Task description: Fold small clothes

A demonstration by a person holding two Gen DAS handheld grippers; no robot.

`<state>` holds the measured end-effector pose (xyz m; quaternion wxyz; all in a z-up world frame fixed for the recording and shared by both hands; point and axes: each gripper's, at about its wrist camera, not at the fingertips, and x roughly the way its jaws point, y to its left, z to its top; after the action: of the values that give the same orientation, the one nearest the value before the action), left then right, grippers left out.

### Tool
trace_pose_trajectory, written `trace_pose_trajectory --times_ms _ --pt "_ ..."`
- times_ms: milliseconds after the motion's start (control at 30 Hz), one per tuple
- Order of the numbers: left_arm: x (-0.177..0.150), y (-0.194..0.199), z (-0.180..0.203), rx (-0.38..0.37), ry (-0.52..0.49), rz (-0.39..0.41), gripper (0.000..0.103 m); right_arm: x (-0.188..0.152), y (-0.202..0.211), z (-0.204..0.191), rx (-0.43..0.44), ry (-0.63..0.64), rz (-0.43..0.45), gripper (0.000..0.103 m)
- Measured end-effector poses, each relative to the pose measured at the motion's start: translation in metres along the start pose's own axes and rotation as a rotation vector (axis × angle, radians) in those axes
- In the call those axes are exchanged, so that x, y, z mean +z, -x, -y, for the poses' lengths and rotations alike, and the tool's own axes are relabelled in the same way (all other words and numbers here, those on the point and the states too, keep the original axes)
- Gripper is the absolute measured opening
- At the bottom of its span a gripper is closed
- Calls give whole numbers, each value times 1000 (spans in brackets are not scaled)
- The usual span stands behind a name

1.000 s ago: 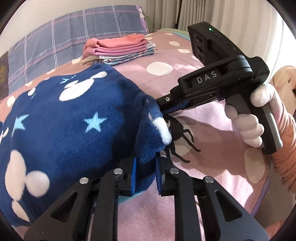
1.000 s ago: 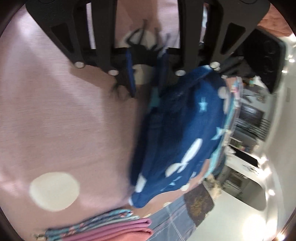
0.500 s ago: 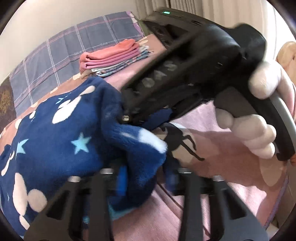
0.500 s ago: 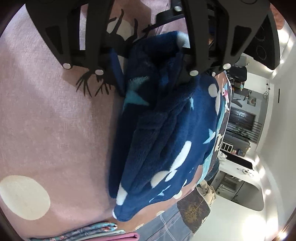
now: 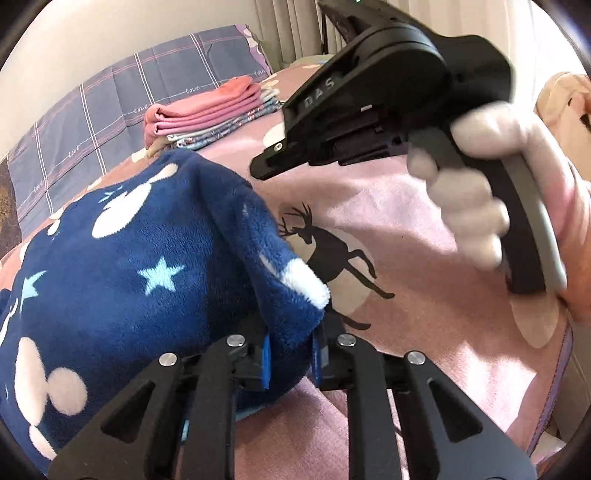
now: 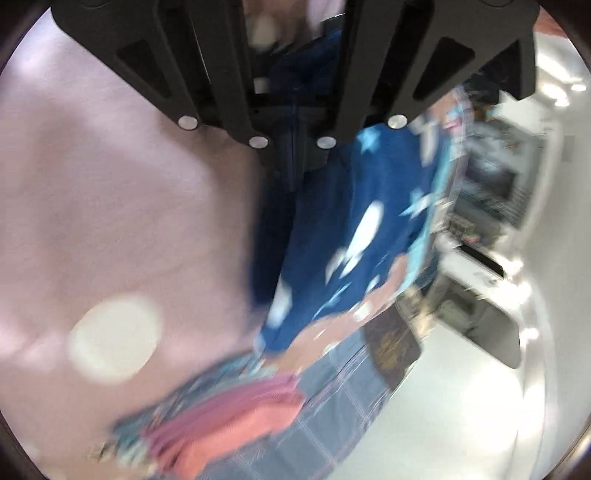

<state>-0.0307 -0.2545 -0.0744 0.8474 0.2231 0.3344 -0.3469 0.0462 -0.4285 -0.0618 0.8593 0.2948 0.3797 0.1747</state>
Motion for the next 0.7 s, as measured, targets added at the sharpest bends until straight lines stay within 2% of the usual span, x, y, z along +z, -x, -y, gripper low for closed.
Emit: trace_pose_trajectory --times_ms 67,167,200,267,367,467,500,533,567,633,700 --pt "0 -1 1 0 -7 -3 20 10 -11 22 85 -104 -95 4" --pt "0 -4 3 2 -22 -7 27 22 -26 32 94 -123 -140 34" --pt "0 -4 5 3 -31 -7 28 28 -32 32 90 -114 -143 32" --pt "0 -5 7 9 -43 -8 31 40 -43 29 120 -106 -172 35" --pt "-1 -4 11 22 -57 -9 32 59 -73 13 73 -43 -210 37" --pt "-1 -4 14 27 -68 -9 32 74 -97 7 88 -43 -223 39" --pt "-2 -2 16 25 -68 -8 32 81 -104 9 118 -74 -216 36" --pt "-2 -2 16 20 -69 -7 32 86 -106 9 129 -93 -196 26" --pt "-3 -1 17 17 -71 -4 32 91 -101 8 120 -98 -152 8" --pt "-4 0 18 12 -80 -4 32 93 -84 -1 138 -69 -59 7" --pt "-5 -2 23 17 -92 -13 32 96 -74 -5 96 -37 -5 5"
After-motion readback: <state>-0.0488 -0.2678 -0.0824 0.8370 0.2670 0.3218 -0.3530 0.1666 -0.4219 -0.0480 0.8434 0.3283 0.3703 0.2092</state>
